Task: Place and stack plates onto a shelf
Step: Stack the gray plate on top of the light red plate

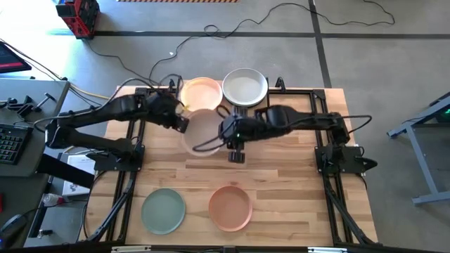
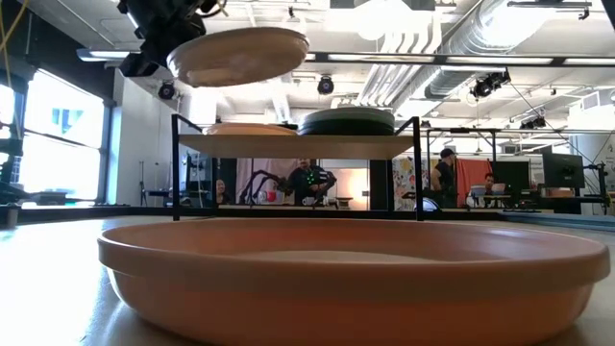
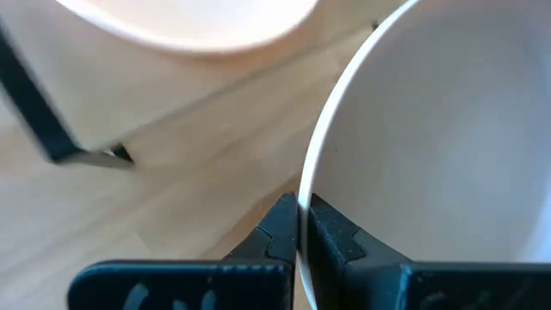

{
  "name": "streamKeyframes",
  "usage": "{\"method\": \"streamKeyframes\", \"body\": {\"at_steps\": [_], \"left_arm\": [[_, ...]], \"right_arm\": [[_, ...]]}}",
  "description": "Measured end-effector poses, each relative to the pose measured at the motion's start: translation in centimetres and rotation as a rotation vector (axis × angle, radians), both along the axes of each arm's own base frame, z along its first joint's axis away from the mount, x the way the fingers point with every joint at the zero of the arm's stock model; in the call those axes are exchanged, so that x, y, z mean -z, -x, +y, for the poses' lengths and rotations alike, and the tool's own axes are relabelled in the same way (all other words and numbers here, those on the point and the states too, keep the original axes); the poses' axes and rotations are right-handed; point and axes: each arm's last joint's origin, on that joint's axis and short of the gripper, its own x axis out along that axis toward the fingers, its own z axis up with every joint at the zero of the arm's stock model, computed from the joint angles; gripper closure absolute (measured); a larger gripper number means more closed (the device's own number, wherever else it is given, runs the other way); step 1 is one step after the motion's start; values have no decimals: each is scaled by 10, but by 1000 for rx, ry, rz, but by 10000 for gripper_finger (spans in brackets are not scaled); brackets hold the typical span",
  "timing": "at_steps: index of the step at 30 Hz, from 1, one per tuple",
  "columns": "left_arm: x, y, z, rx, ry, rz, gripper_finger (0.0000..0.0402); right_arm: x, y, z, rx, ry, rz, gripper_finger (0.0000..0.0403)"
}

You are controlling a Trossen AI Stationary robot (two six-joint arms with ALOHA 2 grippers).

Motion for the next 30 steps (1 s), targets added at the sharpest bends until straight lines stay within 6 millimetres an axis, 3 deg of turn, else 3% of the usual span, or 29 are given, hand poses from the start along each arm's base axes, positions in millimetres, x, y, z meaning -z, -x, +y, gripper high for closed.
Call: {"method": "streamKeyframes", "body": {"at_steps": [5,15,30], "left_arm": [[-19,10,15,-70,-39,-54,399],[-55,19,54,-168,-162,-102,398],[-56,14,121,-312,-146,18,398]], "right_arm": [[-9,4,-23,41,40,4,274],[-4,11,-59,102,66,102,274],[-2,18,-95,110,120,175,274]]}}
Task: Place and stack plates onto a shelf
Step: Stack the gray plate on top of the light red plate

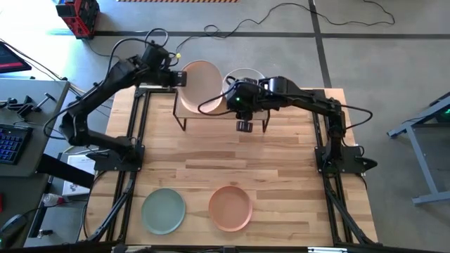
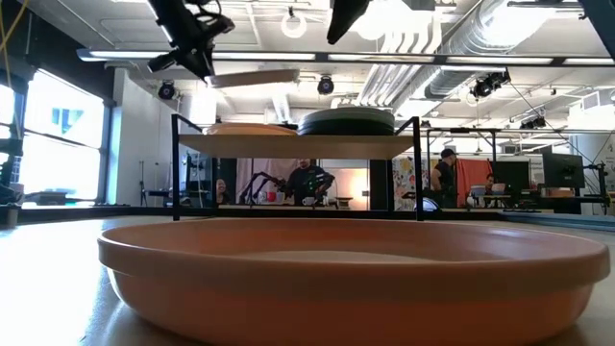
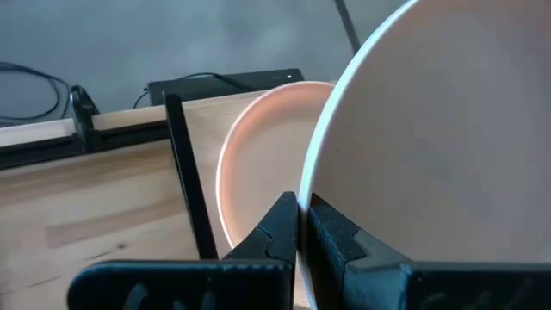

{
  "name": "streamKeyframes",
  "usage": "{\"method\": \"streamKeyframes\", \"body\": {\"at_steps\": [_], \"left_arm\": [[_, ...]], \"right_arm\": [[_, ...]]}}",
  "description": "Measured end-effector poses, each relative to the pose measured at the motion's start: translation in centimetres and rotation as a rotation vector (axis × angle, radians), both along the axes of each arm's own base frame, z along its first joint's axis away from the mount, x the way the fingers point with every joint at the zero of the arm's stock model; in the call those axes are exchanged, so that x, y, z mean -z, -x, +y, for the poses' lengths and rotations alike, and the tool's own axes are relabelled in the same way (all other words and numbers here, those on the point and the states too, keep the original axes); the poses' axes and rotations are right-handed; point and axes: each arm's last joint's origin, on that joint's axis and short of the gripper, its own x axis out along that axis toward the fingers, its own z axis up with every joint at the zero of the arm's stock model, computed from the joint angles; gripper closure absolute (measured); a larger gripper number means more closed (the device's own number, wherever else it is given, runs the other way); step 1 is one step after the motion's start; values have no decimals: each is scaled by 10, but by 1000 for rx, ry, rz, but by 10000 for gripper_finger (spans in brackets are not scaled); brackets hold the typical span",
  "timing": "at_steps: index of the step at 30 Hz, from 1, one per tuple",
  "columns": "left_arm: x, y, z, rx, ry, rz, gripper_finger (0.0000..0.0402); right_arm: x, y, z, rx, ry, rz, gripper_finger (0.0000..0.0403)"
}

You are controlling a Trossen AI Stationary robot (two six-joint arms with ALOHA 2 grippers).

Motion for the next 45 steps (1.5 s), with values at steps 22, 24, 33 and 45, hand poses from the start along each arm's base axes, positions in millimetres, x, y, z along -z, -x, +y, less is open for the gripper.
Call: {"method": "streamKeyframes", "body": {"at_steps": [22,24,33,45], "left_arm": [[46,-22,31,-55,177,149,398],[47,-21,31,-58,181,156,398],[49,-13,33,-72,210,196,398],[48,-13,35,-60,199,186,398]], "right_arm": [[2,9,-31,91,-12,26,274],[2,8,-31,90,-15,26,274],[2,8,-30,71,-49,20,274],[2,8,-30,89,-58,13,274]]}}
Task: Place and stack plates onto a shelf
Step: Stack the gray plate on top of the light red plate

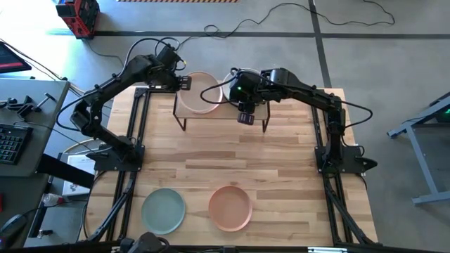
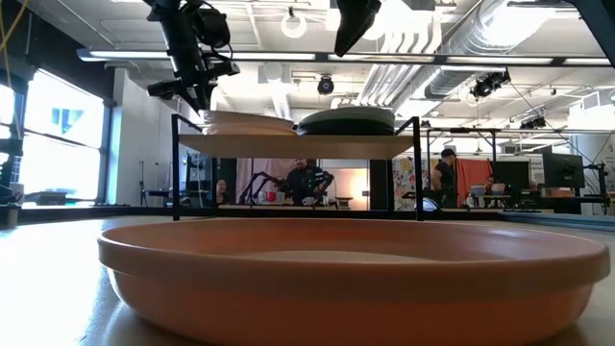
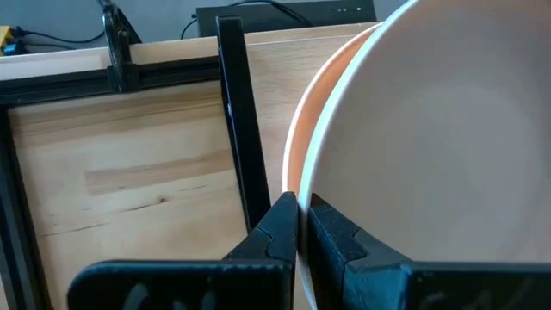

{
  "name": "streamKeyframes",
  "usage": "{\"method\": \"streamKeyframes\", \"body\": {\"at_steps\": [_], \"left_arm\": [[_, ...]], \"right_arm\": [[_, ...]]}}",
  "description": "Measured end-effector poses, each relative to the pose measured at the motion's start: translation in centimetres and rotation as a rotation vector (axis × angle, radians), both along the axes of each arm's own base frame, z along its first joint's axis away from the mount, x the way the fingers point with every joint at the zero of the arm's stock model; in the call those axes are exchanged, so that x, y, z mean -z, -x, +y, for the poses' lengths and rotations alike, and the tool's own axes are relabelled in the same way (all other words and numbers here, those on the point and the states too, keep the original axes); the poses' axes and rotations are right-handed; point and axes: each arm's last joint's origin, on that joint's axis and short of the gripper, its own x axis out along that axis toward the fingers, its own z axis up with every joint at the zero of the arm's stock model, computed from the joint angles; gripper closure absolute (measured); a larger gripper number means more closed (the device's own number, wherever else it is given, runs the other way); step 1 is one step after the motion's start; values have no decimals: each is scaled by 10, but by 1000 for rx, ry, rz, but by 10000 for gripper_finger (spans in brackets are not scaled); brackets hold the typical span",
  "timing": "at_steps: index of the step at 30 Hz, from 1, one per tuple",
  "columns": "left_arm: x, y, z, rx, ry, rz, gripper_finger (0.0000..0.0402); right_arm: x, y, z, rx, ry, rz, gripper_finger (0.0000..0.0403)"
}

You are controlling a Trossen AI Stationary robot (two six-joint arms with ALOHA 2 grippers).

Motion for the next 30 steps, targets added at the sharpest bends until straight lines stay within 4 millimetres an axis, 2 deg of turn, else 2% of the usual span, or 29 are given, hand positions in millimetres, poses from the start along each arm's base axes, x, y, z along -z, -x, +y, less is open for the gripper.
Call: {"method": "streamKeyframes", "body": {"at_steps": [13,22,30], "left_arm": [[0,-1,0,10,3,-22,397],[9,-6,6,14,28,5,394],[9,-6,6,12,22,7,392]], "right_arm": [[0,0,0,4,-2,-2,274],[0,0,0,4,-2,-2,274],[0,0,0,3,-3,-2,274]]}}
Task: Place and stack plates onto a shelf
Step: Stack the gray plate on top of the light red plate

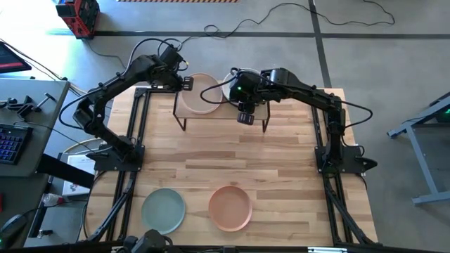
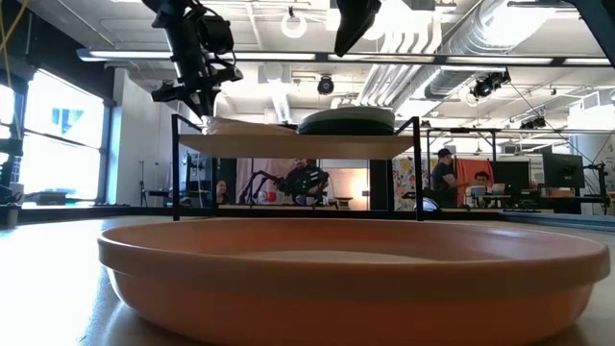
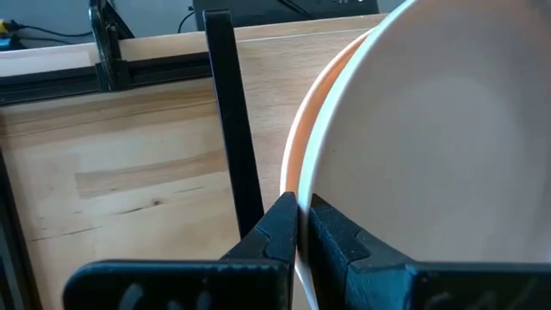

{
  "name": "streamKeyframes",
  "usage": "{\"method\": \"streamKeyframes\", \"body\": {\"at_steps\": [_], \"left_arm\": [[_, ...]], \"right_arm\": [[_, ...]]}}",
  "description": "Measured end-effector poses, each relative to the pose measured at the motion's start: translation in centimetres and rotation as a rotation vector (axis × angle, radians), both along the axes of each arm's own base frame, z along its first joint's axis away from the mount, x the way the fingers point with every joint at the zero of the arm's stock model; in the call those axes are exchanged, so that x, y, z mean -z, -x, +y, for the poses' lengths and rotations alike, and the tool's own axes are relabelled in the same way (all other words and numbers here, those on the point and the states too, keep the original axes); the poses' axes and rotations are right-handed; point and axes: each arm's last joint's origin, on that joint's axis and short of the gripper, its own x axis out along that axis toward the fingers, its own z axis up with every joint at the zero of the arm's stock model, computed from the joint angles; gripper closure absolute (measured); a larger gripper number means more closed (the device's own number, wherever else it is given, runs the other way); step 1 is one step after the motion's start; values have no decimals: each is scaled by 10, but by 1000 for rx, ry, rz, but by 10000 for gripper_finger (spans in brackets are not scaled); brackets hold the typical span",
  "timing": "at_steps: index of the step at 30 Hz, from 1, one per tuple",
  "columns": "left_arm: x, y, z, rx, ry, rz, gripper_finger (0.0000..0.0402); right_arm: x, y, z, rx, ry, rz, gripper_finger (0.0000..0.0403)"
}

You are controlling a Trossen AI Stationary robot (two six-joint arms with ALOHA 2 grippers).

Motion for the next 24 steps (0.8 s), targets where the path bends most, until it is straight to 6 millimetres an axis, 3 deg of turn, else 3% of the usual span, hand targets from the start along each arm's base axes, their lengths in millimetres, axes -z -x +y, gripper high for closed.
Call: {"method": "streamKeyframes", "body": {"at_steps": [13,24], "left_arm": [[0,0,0,54,-6,7,388],[0,0,0,28,5,-6,328]], "right_arm": [[0,0,0,0,0,0,274],[0,0,0,0,0,0,274]]}}
